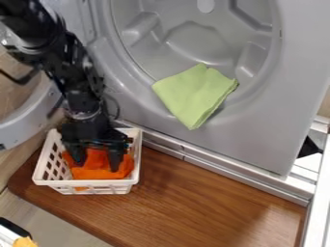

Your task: Move the orange towel from the basket and place it to the left bottom side of the table

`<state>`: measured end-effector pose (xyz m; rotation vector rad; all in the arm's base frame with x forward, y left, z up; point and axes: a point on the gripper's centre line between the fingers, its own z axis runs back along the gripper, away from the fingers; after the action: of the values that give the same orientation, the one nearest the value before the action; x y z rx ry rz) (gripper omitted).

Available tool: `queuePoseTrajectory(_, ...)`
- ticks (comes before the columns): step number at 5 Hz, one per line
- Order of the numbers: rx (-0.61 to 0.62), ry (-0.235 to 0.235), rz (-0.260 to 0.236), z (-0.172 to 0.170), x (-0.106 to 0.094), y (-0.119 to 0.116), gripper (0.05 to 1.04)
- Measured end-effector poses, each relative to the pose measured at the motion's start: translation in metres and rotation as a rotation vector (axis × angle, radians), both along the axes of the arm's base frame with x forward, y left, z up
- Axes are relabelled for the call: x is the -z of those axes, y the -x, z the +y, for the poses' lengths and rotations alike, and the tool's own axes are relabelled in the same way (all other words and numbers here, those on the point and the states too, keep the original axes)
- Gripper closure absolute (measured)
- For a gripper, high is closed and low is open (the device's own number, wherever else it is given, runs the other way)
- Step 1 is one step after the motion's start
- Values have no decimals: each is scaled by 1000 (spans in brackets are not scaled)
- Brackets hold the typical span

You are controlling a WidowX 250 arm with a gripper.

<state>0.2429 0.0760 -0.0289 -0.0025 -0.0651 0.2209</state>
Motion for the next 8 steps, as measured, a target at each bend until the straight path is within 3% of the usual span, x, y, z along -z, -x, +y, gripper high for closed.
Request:
queuePoseTrajectory(2, -24, 8, -16, 4, 26, -2, 85)
queuePoseTrajectory(3, -17, 5, 8, 4, 39, 2, 85)
queuePoseTrajectory(4, -26, -6, -3, 6, 42, 0, 119)
queuePoseTrajectory(6, -26, -21, -23, 7, 34, 2, 707)
queuePoseTrajectory(7, -35, -33, -53, 7, 24, 2, 911)
queuePoseTrajectory(8, -38, -42, -55, 8, 15, 3, 985)
